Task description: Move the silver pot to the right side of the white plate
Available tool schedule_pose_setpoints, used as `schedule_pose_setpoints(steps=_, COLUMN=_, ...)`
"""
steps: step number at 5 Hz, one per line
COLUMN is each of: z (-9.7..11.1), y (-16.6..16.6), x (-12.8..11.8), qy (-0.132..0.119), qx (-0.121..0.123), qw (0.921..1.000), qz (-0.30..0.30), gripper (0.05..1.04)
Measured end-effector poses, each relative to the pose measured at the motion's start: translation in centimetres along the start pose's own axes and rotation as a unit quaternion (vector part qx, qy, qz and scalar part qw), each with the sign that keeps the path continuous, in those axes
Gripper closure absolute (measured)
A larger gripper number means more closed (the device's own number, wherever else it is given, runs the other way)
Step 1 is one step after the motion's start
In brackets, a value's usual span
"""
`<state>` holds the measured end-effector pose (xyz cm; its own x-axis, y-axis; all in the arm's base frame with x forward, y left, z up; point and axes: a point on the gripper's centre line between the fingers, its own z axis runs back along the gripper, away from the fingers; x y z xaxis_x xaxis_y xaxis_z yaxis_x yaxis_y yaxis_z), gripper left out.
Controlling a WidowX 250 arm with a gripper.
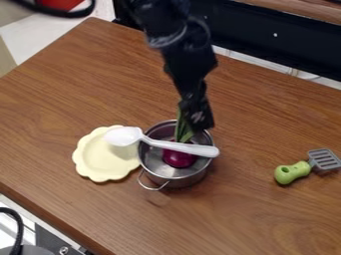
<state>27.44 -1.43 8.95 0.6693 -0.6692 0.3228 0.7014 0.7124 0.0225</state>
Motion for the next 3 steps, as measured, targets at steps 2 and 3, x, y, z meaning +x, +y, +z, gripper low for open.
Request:
schedule_pose_setpoints(steps=2, z=-1.1, y=6.1, x=1.9, qy=0.036, qx=0.036, qw=0.9948, qz=0.089, gripper=0.083)
schedule_pose_setpoints(steps=3, z=-2.2, y=8.3, x=2.3, qy=0.048, qx=0.047, qw=0.9904, qz=0.121, gripper=0.083)
